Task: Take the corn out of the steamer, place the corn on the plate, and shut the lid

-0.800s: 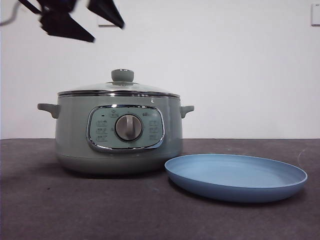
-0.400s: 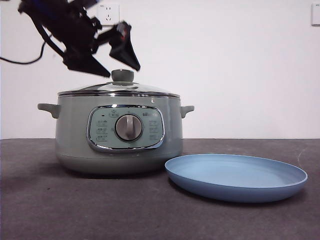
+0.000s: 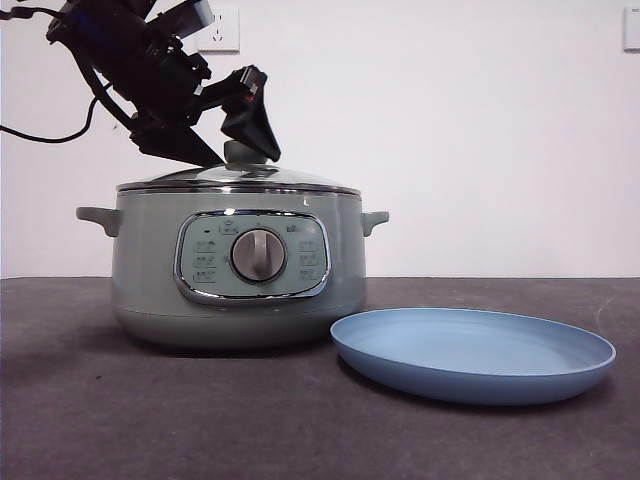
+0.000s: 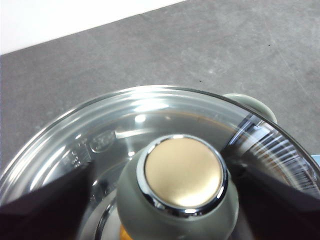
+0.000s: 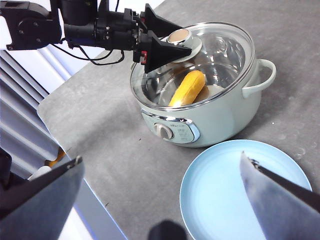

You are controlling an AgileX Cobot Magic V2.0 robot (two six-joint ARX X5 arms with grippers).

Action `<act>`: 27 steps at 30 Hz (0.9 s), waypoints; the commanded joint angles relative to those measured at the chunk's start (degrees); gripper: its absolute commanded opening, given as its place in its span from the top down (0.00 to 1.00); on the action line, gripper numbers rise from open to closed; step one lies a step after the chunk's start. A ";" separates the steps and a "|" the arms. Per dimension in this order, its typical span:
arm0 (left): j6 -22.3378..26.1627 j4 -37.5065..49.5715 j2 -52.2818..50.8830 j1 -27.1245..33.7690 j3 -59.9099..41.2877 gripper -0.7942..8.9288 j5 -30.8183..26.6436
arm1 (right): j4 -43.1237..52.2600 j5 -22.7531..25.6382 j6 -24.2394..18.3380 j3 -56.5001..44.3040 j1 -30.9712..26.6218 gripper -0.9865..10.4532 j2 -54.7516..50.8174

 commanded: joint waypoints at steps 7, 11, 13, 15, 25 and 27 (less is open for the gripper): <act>0.72 0.00 0.17 -0.70 -0.04 0.81 0.50 | 0.11 0.09 -0.26 0.17 0.11 0.39 -0.02; 0.66 0.07 0.17 -0.92 -0.04 0.84 0.50 | 0.11 0.09 -0.26 0.17 0.11 0.39 -0.02; 0.66 0.09 0.17 -0.92 -0.04 0.93 0.57 | 0.11 0.09 -0.26 0.17 0.11 0.39 -0.02; 0.59 0.28 0.17 -0.90 -0.04 0.93 0.55 | 0.11 0.09 -0.26 0.17 0.11 0.39 -0.02; -0.66 1.31 -0.83 -0.90 2.45 0.93 0.90 | 0.11 0.11 -0.24 0.17 0.11 0.39 -0.02; -0.66 0.79 -1.40 -0.90 3.91 0.93 0.90 | 0.11 0.13 -0.24 0.17 0.11 0.39 -0.02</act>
